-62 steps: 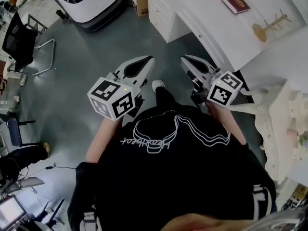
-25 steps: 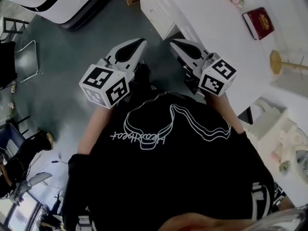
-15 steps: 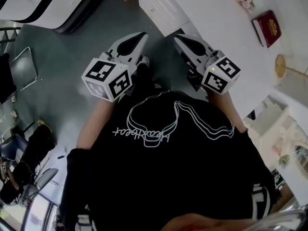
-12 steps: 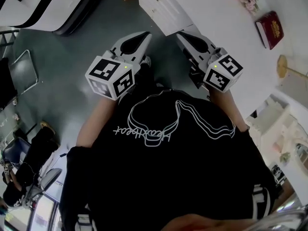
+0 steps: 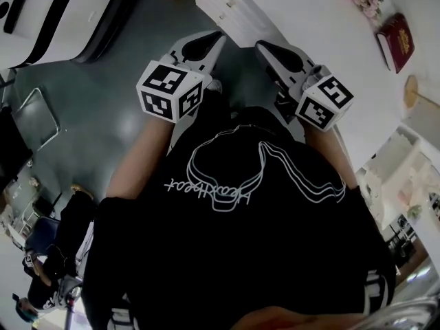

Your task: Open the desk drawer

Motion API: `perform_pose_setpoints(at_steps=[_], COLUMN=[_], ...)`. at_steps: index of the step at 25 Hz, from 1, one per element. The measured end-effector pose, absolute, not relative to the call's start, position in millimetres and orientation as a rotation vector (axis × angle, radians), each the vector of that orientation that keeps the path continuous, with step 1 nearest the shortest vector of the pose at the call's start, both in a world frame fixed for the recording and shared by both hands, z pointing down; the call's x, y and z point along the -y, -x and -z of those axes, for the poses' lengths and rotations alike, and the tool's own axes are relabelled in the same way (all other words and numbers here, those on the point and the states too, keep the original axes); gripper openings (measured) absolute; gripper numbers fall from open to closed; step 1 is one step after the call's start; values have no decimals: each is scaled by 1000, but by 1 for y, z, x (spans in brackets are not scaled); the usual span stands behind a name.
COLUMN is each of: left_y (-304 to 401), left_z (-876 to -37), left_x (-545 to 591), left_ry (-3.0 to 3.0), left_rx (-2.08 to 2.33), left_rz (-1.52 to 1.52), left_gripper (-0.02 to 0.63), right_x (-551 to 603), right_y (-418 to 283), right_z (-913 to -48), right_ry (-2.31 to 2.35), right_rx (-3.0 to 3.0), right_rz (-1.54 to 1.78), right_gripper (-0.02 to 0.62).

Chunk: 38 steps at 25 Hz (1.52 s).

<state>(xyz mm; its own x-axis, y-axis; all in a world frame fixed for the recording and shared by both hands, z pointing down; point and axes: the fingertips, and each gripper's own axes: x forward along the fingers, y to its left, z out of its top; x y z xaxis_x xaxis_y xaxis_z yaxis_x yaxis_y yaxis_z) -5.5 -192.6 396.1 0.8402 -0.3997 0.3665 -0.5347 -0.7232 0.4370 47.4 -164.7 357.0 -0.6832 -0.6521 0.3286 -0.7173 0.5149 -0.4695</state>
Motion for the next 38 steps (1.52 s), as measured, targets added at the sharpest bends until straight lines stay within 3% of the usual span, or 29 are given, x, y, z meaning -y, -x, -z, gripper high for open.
perform_pose_setpoints(at_steps=[4, 17, 26, 38], left_y=[0, -31, -52, -72], left_z=[-424, -525, -583, -599], left_x=[219, 277, 296, 304], left_ry=[-2474, -2391, -2400, -2418], left_rx=[692, 662, 605, 537], left_rz=[-389, -600, -752, -812], left_gripper=[20, 164, 167, 164], right_x=[179, 215, 217, 215], right_y=[-48, -42, -42, -38], right_z=[-365, -393, -409, -408], right_ry=[-1180, -1000, -1007, -970], right_rx=[2637, 2647, 2642, 2645], right_rz=[-882, -902, -962, -959], right_gripper=[5, 5, 6, 5])
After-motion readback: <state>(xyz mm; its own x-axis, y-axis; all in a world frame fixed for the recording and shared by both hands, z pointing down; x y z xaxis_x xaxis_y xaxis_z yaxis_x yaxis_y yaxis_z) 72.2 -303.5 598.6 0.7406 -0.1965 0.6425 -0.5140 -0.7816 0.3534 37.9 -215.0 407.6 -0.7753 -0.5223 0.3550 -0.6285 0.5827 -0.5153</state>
